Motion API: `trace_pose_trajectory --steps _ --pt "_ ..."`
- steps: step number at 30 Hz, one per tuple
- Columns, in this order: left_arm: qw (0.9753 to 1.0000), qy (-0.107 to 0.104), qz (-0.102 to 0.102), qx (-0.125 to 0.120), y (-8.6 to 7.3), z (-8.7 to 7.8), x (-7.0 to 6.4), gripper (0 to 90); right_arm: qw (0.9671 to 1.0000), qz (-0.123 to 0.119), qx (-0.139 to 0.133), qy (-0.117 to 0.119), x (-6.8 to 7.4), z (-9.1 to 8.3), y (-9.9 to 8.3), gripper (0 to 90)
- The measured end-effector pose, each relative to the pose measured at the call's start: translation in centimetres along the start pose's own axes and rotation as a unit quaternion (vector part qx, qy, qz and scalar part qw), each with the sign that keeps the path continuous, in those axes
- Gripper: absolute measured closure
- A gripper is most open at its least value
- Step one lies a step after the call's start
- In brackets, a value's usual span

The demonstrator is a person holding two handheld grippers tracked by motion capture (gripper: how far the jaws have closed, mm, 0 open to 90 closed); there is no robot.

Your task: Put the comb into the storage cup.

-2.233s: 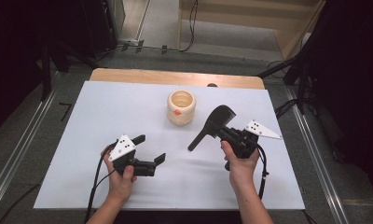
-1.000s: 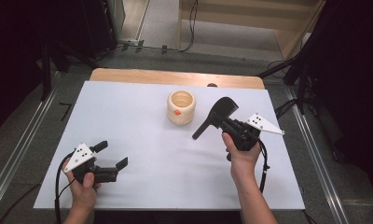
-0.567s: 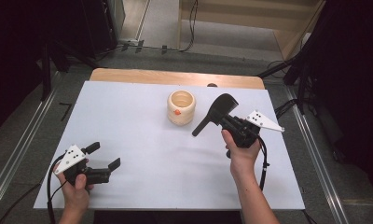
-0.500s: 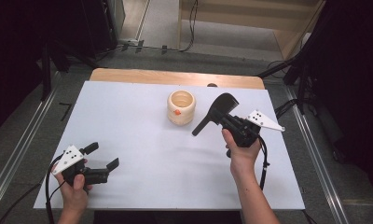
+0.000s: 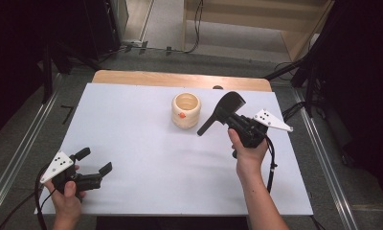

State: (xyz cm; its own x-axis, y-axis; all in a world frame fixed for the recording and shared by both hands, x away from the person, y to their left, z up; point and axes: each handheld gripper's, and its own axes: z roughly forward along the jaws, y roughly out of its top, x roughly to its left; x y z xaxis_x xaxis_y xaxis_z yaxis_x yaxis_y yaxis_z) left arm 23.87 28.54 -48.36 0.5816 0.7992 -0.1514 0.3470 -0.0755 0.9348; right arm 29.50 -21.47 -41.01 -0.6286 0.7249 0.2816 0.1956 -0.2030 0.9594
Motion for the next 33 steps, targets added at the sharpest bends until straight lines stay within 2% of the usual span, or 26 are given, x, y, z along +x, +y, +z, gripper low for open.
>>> trace_pose_trajectory --steps 4,6,11,19,33 --pt "1.0000 0.000 -0.006 0.000 -0.3 0.3 -0.1 0.0 1.0000 0.001 -0.002 0.001 0.0 0.2 0.2 84.7" --pt "1.0000 0.003 0.001 0.002 -0.4 0.4 -0.3 0.0 1.0000 0.000 -0.004 0.000 0.0 0.4 0.4 84.7" --pt "1.0000 0.004 0.000 0.004 -0.4 0.5 -0.3 0.0 1.0000 0.003 -0.009 0.000 0.0 0.8 0.6 84.7" --pt "1.0000 0.001 -0.006 0.003 -0.5 0.5 -0.2 0.0 0.9999 -0.006 -0.009 -0.001 0.1 1.4 1.5 84.7" --pt "1.0000 -0.001 -0.002 0.005 -0.5 0.5 -0.2 0.0 0.9997 -0.020 -0.012 -0.004 -0.1 2.9 3.1 84.7"
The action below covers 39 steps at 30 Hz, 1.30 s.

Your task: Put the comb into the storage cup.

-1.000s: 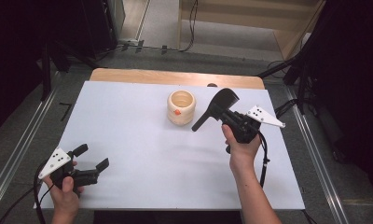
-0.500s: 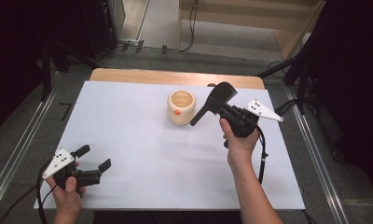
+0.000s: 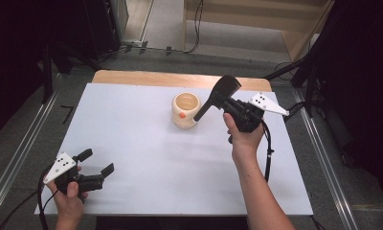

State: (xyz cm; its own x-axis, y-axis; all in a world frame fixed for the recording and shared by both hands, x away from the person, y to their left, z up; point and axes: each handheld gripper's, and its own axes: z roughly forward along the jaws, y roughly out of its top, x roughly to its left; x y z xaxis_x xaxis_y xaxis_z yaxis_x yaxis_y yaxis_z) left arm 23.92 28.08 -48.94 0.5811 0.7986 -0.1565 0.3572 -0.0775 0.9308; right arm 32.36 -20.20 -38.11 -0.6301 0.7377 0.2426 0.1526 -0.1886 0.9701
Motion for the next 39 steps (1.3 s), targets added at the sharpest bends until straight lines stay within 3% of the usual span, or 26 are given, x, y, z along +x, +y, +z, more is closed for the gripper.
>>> trace_pose_trajectory --steps 21,39 --pt "1.0000 -0.004 -0.001 0.002 0.0 0.1 0.1 0.0 0.9996 -0.019 -0.003 -0.022 -1.2 3.5 1.4 84.7" --pt "1.0000 -0.006 -0.001 0.005 -0.1 0.2 0.1 0.0 0.9993 -0.008 0.021 -0.030 -2.7 7.0 -1.0 84.7"
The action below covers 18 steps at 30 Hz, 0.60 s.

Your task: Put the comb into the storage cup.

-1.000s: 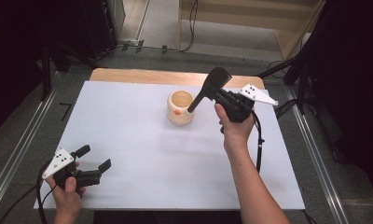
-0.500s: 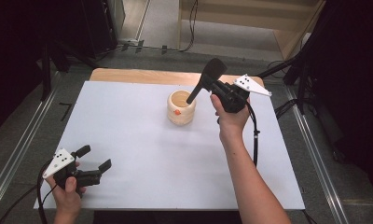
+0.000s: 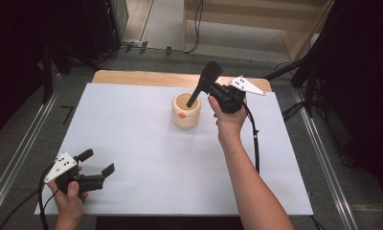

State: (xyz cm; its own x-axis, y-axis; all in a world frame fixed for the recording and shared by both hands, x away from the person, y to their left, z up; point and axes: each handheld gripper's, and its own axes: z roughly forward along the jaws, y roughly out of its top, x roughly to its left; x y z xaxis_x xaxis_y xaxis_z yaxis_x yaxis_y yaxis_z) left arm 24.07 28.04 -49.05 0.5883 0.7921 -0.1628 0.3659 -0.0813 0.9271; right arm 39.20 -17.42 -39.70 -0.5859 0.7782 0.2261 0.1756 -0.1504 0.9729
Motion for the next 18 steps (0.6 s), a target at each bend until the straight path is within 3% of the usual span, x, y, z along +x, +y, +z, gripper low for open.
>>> trace_pose_trajectory --steps 18 --pt "1.0000 0.002 0.004 0.006 0.0 0.1 -0.1 0.0 0.9990 0.006 0.044 -0.006 -0.4 2.2 -3.2 84.6"
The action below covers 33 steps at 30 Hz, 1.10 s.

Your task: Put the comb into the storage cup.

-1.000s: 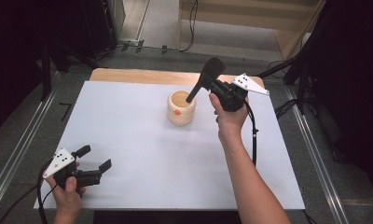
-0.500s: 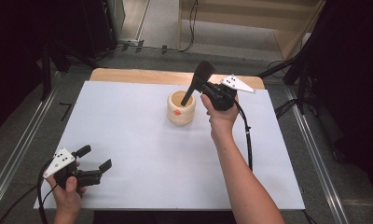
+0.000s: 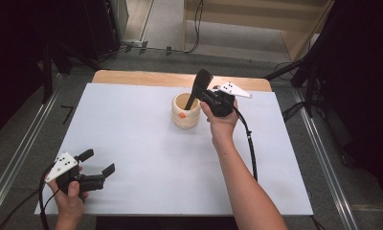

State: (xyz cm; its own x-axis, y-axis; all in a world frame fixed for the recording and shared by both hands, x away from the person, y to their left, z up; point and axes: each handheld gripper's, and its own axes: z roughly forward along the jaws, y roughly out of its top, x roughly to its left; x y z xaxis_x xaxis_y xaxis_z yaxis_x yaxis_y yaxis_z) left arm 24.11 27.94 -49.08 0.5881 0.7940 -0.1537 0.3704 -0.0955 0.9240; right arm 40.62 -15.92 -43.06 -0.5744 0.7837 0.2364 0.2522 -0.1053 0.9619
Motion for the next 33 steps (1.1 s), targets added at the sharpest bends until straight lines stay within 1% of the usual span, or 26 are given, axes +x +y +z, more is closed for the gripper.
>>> trace_pose_trajectory --steps 5,9,13,15,20,25,27,30,33 --pt "1.0000 -0.001 0.000 0.001 0.0 0.1 0.0 0.0 1.0000 0.007 0.006 0.002 0.0 0.4 -0.5 84.6" --pt "1.0000 0.003 0.001 0.000 0.0 0.1 -0.1 0.0 0.9999 0.009 0.009 0.004 0.1 0.8 -0.9 84.6" --pt "1.0000 0.002 0.001 0.001 0.0 0.1 0.0 0.0 0.9997 0.018 0.013 0.007 0.2 1.1 -1.2 84.7" --pt "1.0000 0.001 0.001 0.001 0.0 0.1 0.0 0.0 0.9996 0.026 0.010 0.007 0.2 1.2 -1.4 84.7" --pt "1.0000 0.001 0.001 0.001 0.0 0.1 0.0 0.0 0.9987 0.050 0.010 0.007 -0.1 1.4 -2.1 84.6" --pt "1.0000 0.000 0.002 0.001 0.0 0.1 0.0 0.0 0.9976 0.069 0.011 0.008 -0.4 1.6 -2.6 84.7" --pt "1.0000 0.001 0.001 0.001 0.0 0.1 0.0 0.0 0.9972 0.073 0.013 0.007 -0.3 1.8 -2.7 84.6" --pt "1.0000 0.001 0.002 0.001 0.0 0.1 0.0 0.0 0.9971 0.073 0.020 0.006 -0.3 1.9 -3.0 84.6" --pt "1.0000 0.001 0.001 0.001 0.0 0.1 0.0 0.0 0.9958 0.089 0.019 0.008 -0.5 2.0 -3.2 84.5"
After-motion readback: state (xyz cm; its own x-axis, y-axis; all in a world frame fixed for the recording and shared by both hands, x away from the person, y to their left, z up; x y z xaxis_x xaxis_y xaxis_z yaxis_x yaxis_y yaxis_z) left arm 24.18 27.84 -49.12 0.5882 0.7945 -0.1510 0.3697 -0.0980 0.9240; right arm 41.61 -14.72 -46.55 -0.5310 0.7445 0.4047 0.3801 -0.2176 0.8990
